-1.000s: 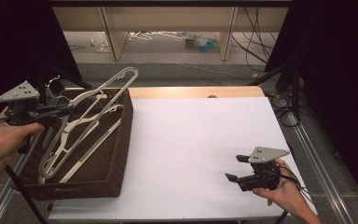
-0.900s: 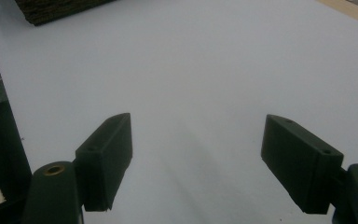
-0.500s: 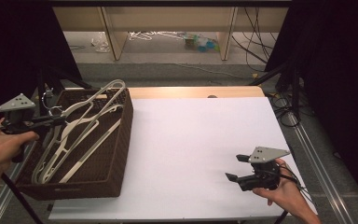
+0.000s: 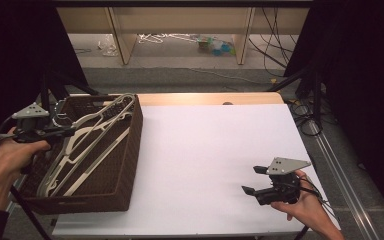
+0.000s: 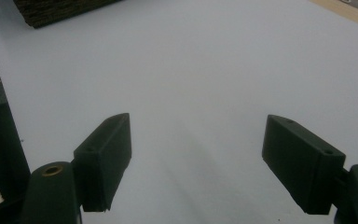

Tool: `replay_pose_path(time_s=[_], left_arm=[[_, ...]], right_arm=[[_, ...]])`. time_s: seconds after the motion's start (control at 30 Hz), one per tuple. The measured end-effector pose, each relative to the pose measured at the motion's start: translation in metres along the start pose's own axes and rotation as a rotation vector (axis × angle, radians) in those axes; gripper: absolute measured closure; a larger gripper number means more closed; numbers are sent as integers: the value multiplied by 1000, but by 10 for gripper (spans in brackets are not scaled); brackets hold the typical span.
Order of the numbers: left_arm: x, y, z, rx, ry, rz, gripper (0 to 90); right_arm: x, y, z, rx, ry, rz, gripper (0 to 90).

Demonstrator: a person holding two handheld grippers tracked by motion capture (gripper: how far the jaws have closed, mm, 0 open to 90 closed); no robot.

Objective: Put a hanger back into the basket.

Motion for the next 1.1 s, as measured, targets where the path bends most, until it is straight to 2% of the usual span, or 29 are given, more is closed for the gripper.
replay_pose_path(time_s=[0.23, 0.27, 0.4, 0.47, 0.6, 0.67, 0.7, 0.77, 0.83, 0.87, 0.93, 0.97, 1.1], left_arm=[[4, -9, 14, 37, -15, -22, 855], [6, -11, 13, 65, -21, -4, 854], [9, -18, 19, 86, -30, -8, 854], [9, -20, 25, 86, -37, -19, 854], [11, -21, 26, 105, -32, -13, 854], [13, -21, 28, 100, -24, -29, 853], [14, -22, 28, 103, -18, -33, 850], [18, -24, 33, 75, 5, -60, 839], [24, -28, 36, 82, 41, -103, 826], [25, -28, 37, 58, 59, -130, 820], [27, -29, 38, 33, 76, -156, 813], [32, -31, 34, 67, 99, -130, 807], [39, -37, 31, 52, 153, -177, 773]], right_arm=[[-1, -1, 1, -1, -1, -1, 251], [0, -1, 0, 4, 2, 2, 251], [0, -1, 1, 0, 2, -3, 251], [0, -2, 1, 6, 0, 0, 251], [0, -1, 1, 4, 1, 1, 251], [0, -2, 1, 6, -1, -1, 251], [0, -2, 1, 8, 0, 1, 251], [0, -2, 2, 9, 2, 1, 251], [0, -3, 2, 8, 1, -3, 251], [-1, -2, 1, 7, -2, -2, 251], [-1, -2, 1, 6, -2, 0, 251], [-1, -3, 1, 11, -3, 5, 251], [-1, -3, 2, 12, 1, 3, 251]])
Point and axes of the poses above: each handheld gripper's, and its own axes: z roughly forward along the jaws, y roughly out of its top, x roughly to its left, the point moved 6 cm from there along z, roughly forward along the jaws, and after that the axes turned 12 degrees about -y, right-handed, at the moved point
